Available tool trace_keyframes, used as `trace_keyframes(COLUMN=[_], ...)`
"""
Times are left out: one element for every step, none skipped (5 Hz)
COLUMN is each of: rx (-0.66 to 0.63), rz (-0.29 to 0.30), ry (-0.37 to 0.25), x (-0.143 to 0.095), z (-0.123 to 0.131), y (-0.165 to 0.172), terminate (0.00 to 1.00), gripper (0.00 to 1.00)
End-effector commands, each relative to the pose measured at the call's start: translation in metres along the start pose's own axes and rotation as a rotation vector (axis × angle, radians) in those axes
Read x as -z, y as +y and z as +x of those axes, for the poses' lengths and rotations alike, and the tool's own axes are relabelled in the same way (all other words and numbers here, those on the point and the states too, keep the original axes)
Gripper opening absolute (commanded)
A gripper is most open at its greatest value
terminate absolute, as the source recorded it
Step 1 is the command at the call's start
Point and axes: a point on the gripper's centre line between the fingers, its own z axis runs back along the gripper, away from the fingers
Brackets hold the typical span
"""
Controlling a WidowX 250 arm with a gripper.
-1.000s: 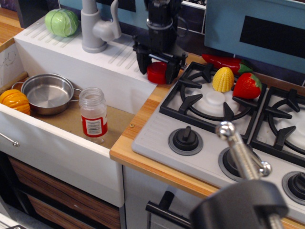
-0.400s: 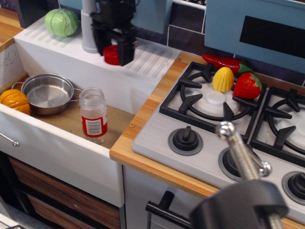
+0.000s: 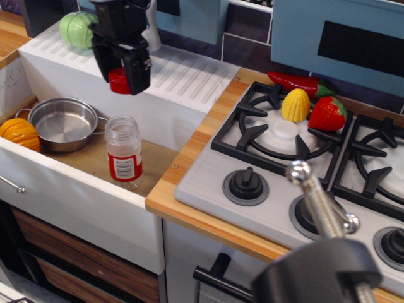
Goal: Put cap on container
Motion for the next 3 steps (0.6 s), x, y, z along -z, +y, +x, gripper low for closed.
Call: trace_keyframes(rx=[0.035, 0.031, 0.04], rz=[0.091, 0.141, 0.143], ry=[-0.065, -0.051, -0.053], x=[-0.013, -0.001, 0.012], z=[-0.009, -0.012, -0.013], y=[0.001, 0.002, 0.011], terminate=[0.0, 0.0, 0.0], gripper=[0.0, 0.0, 0.0])
